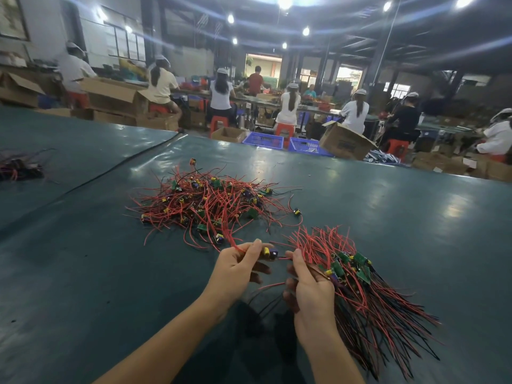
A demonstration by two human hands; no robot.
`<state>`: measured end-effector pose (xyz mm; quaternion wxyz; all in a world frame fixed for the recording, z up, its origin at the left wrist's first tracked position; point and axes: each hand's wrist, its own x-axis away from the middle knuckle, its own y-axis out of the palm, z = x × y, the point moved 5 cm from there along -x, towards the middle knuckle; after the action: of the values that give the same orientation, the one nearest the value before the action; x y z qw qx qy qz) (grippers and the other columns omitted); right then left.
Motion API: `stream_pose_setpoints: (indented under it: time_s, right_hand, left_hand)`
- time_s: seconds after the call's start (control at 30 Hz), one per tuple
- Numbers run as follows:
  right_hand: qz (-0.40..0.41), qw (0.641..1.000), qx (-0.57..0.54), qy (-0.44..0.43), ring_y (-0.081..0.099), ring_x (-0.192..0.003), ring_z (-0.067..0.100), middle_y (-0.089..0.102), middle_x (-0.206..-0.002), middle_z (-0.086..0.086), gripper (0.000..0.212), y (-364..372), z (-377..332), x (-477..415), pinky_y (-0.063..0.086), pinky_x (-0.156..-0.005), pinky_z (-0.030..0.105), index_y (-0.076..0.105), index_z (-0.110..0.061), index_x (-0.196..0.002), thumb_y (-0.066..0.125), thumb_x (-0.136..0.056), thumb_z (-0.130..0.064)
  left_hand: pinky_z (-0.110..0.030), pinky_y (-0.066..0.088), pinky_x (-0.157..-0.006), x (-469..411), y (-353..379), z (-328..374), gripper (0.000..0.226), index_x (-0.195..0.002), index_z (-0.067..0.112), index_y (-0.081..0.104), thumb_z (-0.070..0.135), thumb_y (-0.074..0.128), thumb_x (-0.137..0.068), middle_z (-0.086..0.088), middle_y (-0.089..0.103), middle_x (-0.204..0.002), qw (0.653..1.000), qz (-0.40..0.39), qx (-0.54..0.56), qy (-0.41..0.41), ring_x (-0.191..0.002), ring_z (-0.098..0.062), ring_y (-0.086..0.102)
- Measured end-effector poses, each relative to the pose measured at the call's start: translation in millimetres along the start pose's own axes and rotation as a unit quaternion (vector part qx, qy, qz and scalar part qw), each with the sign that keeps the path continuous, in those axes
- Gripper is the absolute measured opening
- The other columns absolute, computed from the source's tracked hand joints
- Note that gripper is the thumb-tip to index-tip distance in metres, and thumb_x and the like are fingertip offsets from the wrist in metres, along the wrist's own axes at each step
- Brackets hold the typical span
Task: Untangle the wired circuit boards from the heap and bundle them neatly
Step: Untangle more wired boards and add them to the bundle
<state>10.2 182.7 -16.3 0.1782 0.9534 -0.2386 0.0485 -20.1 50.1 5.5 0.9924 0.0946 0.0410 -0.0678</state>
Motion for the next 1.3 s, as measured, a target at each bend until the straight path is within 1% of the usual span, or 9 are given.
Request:
stream_pose_setpoints:
  time_s: [0.1, 0.27, 0.43, 0.6, 0.77, 0.87, 1.0, 1.17, 1.3]
  right_hand:
    - [-0.045, 0.999, -0.002, 0.03, 0.071, -0.06, 0.021, 0.075, -0.072, 0.006, 0.026, 8, 8, 4, 0.053, -0.052, 0.028, 0.079, -0.019, -0.07, 0.07, -0.087, -0.036]
    - [-0.045, 0.998, 0.037, -0.025, 0.051, -0.048, 0.012, 0.065, -0.059, 0.0, 0.023, 10, 5, 7, 0.043, -0.045, 0.025, 0.08, -0.026, -0.072, 0.067, -0.089, -0.036]
    - [-0.036, 0.998, 0.026, -0.048, 0.059, -0.06, 0.02, 0.069, -0.066, 0.002, 0.026, 8, 0, 3, 0.05, -0.061, 0.03, 0.08, -0.022, -0.072, 0.065, -0.092, -0.029]
    - [0.069, 0.993, -0.088, -0.044, 0.03, -0.038, 0.001, 0.052, -0.062, -0.005, 0.025, -34, -26, -25, 0.027, -0.033, 0.016, 0.074, -0.011, -0.077, 0.062, -0.095, -0.024]
    - [0.045, 0.989, -0.11, -0.084, 0.03, -0.037, 0.002, 0.057, -0.06, -0.005, 0.029, -27, -28, -15, 0.026, -0.034, 0.016, 0.075, -0.016, -0.071, 0.063, -0.093, -0.031]
    - [0.002, 0.998, -0.026, -0.059, 0.034, -0.037, 0.002, 0.059, -0.053, -0.008, 0.033, -6, -17, -2, 0.028, -0.035, 0.016, 0.074, -0.02, -0.061, 0.069, -0.083, -0.044]
    - [-0.049, 0.992, 0.05, -0.106, 0.051, -0.045, 0.0, 0.06, -0.051, -0.01, 0.03, 17, -8, 12, 0.041, -0.045, 0.013, 0.077, -0.026, -0.063, 0.066, -0.091, -0.029]
    - [0.03, 0.995, -0.051, -0.076, 0.03, -0.037, 0.002, 0.05, -0.052, -0.01, 0.026, -10, -21, -6, 0.025, -0.035, 0.017, 0.078, -0.017, -0.074, 0.063, -0.094, -0.023]
    - [0.048, 0.985, -0.143, -0.079, 0.029, -0.039, 0.002, 0.049, -0.06, -0.005, 0.023, -30, -32, -14, 0.023, -0.033, 0.015, 0.073, -0.011, -0.082, 0.058, -0.097, -0.019]
  left_hand:
    - [-0.02, 0.053, -0.056, 1, 1, -3, 0.016, -0.094, 0.008, 0.074, 0.013, 0.059, -0.094, -0.006, 0.075, -0.086, 1.0, -0.013, 0.015, -0.001, -0.074, -0.015, 0.069]
    - [-0.02, 0.054, -0.061, 2, 2, -5, 0.014, -0.095, 0.003, 0.072, 0.006, 0.072, -0.081, -0.012, 0.075, -0.087, 0.999, -0.033, 0.039, -0.015, -0.078, -0.018, 0.071]
    - [-0.019, 0.056, -0.063, 2, 2, -4, 0.009, -0.084, 0.0, 0.074, -0.003, 0.074, -0.076, -0.017, 0.074, -0.082, 0.996, -0.037, 0.067, -0.043, -0.07, -0.018, 0.07]
    - [-0.02, 0.055, -0.058, -3, -6, 10, 0.007, -0.078, 0.001, 0.072, -0.004, 0.073, -0.073, -0.015, 0.071, -0.071, 0.994, -0.061, 0.077, -0.043, -0.061, -0.018, 0.068]
    - [-0.018, 0.055, -0.059, -4, -11, 10, 0.016, -0.082, 0.0, 0.072, 0.004, 0.075, -0.066, -0.015, 0.071, -0.072, 0.991, -0.037, 0.127, -0.037, -0.063, -0.017, 0.069]
    - [-0.019, 0.055, -0.061, -5, -10, 8, 0.021, -0.081, 0.002, 0.073, 0.008, 0.077, -0.062, -0.015, 0.071, -0.076, 0.988, -0.025, 0.15, -0.029, -0.065, -0.018, 0.07]
    - [-0.019, 0.054, -0.061, -1, 0, 6, 0.016, -0.079, 0.006, 0.076, 0.008, 0.078, -0.063, -0.014, 0.073, -0.078, 0.991, -0.076, 0.101, -0.031, -0.067, -0.016, 0.069]
    - [-0.02, 0.054, -0.059, -2, -4, 14, 0.018, -0.079, 0.007, 0.075, 0.011, 0.078, -0.062, -0.014, 0.072, -0.075, 0.993, -0.091, 0.063, -0.032, -0.066, -0.018, 0.069]
    - [-0.018, 0.054, -0.057, -5, -13, 18, 0.017, -0.079, 0.004, 0.073, 0.006, 0.075, -0.063, -0.014, 0.071, -0.073, 0.987, -0.084, 0.121, -0.058, -0.062, -0.017, 0.068]
